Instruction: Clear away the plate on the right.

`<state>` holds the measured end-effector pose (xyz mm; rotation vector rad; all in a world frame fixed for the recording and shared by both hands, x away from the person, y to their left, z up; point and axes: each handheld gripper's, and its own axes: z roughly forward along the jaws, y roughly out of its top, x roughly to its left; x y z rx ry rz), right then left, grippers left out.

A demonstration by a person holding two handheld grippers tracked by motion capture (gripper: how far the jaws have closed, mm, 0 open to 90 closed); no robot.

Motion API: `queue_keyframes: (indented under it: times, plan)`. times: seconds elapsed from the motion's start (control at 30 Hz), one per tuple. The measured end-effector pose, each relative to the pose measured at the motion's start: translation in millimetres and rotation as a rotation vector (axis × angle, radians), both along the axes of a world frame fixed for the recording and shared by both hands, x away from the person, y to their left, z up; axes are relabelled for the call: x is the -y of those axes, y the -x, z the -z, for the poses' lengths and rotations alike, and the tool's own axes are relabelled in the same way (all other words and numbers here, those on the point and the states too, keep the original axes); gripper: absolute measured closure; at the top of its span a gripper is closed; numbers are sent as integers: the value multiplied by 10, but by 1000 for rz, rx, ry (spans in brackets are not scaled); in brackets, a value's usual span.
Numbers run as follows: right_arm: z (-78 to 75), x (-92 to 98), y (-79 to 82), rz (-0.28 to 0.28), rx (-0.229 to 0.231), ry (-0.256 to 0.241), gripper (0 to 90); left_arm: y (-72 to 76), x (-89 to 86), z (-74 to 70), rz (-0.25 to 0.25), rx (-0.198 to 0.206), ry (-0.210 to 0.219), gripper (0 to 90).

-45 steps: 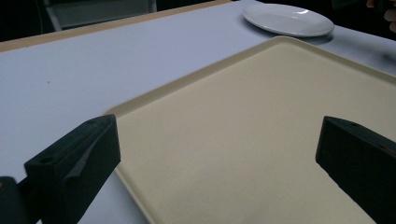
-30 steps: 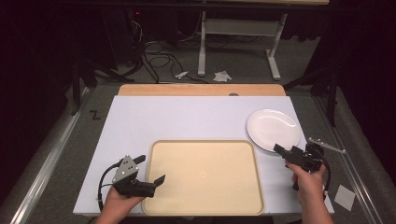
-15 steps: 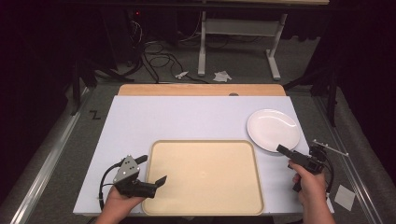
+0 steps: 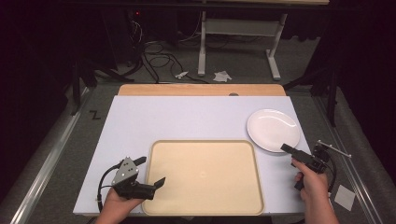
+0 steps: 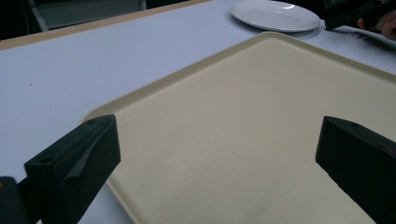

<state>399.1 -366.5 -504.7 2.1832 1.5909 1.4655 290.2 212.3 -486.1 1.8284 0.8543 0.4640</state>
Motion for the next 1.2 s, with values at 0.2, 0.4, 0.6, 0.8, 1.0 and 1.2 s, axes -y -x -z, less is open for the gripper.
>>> queue_keyframes:
  times: [0.2, 0.4, 0.6, 0.8, 1.0, 1.2]
  plan:
    - [30, 5, -50, 10, -7, -20, 202, 41, -43, 3, -13, -2, 4, 8]
    - [43, 0, -95, 41, -9, -23, 250, 88, -79, 5, -20, 1, 4, 8]
    - [71, 57, -128, 83, -30, -92, 324, 112, -121, 1, -29, 6, 11, 8]
    - [79, 84, -153, 106, -52, -128, 366, 126, -121, 7, -25, 6, 7, 8]
    - [97, 120, -190, 139, -70, -174, 413, 131, -120, 17, -18, 3, 6, 8]
    - [107, 129, -211, 147, -73, -178, 464, 134, -118, 21, -14, 2, 5, 11]
